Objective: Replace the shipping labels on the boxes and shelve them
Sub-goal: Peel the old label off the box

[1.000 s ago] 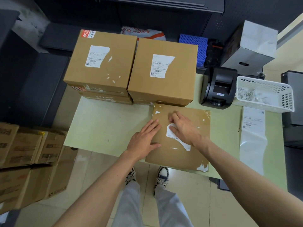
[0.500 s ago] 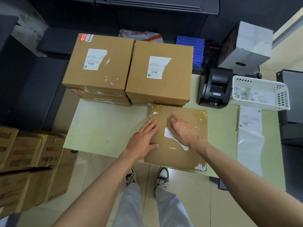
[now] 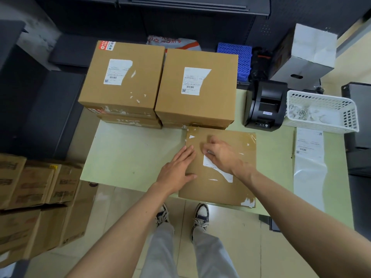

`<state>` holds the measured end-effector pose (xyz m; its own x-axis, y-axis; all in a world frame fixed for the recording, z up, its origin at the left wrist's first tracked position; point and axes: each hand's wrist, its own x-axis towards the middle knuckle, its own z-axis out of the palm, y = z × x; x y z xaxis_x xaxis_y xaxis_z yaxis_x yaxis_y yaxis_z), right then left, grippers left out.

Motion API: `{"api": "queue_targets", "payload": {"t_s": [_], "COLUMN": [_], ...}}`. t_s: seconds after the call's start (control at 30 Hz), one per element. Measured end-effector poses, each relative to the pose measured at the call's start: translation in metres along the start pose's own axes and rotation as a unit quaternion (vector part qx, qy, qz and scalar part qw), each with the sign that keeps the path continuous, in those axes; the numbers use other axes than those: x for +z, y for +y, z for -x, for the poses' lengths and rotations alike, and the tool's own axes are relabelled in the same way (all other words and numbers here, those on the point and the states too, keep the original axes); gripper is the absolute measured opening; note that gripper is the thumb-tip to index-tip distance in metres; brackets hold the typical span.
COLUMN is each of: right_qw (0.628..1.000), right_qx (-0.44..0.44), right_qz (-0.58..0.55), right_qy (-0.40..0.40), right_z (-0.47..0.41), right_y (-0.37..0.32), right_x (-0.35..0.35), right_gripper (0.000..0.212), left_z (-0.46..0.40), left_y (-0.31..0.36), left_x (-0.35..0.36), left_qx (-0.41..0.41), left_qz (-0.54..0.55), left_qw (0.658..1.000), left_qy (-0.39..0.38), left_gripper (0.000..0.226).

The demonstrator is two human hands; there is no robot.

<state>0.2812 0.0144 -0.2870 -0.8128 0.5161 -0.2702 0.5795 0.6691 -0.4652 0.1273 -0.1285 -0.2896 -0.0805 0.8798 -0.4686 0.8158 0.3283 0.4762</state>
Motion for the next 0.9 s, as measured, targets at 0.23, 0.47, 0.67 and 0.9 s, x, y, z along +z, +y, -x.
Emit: {"api": "queue_targets", "payload": {"t_s": [0.23,0.47,0.67,0.9], "right_qw": [1.000,0.982,0.972,0.978], "right_qx": [0.000,0.166,0.223,0.204], "right_qz": [-0.012,0.004,0.014,-0.017], "right_qy": [0.004,0.085,0.071,0.048], "right_z": [0.007,0.017,0.007,0.010], "right_y": [0.007,-0.016,-0.034,-0.032], "right_x": [-0.002,-0.001,0.011,0.010], "right_gripper": [0.003,0.035,0.028,0.023], "left_z": [0.001,0.002,0.001,0.002], "left_y": [0.002,0.003,0.003,0.001], "left_x": [-0.002,-0.002,-0.002,-0.001], "left_qx": [-0.001,-0.003,-0.005,0.001], "left_qz": [0.002,0.006,0.005,0.003], "left_qw": [1.000,1.000,1.000,1.000], "left_qy": [-0.001,-0.007,-0.006,-0.004], "left_gripper": [0.085,0.086,0.086,0.085]}}
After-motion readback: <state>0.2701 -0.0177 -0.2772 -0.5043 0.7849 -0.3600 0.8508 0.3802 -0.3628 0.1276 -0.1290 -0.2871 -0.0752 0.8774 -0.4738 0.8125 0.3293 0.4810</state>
